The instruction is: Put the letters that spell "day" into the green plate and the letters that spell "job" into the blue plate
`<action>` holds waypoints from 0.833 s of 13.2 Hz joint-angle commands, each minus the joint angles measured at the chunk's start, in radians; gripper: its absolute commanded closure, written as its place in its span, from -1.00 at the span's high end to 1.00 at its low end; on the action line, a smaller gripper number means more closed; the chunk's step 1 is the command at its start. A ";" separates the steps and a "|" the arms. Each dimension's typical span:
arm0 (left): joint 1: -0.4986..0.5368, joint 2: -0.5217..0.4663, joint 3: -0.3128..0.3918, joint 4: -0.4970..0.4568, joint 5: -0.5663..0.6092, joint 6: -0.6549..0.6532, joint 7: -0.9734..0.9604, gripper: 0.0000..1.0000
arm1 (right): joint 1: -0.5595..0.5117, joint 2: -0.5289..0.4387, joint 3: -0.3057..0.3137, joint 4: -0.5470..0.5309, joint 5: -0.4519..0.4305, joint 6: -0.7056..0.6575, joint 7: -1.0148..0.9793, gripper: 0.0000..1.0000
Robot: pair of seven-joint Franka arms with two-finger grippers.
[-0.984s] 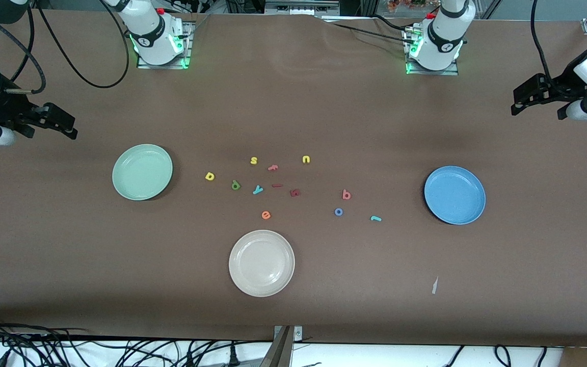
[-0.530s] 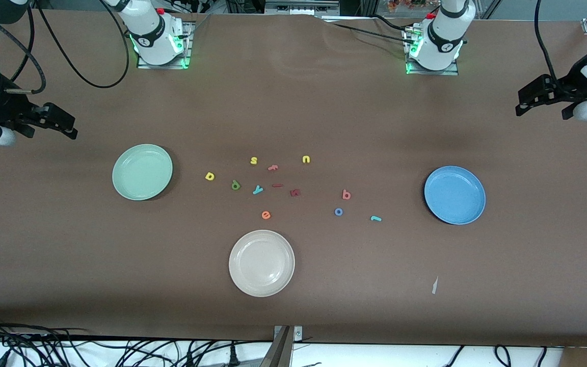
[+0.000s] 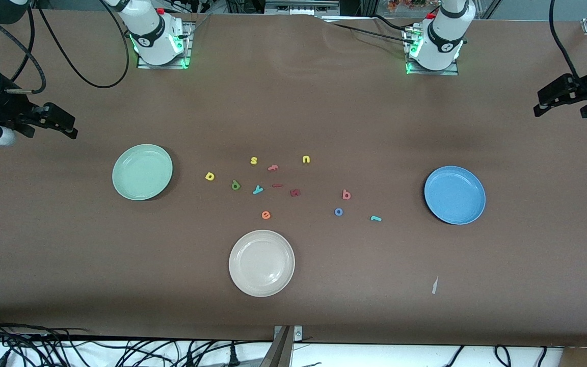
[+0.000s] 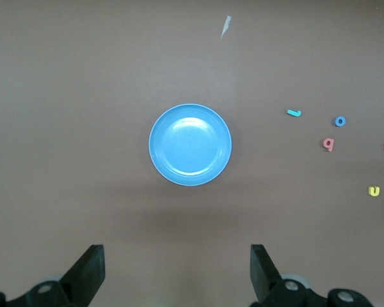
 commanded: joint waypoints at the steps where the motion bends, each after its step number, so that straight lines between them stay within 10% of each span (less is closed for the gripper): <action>1: 0.010 0.011 -0.003 0.031 0.000 -0.016 0.002 1.00 | -0.003 0.009 0.002 0.027 -0.010 -0.022 -0.012 1.00; 11: 0.007 0.012 -0.008 0.048 0.000 -0.019 0.005 1.00 | -0.003 0.009 0.001 0.027 -0.008 -0.024 -0.012 1.00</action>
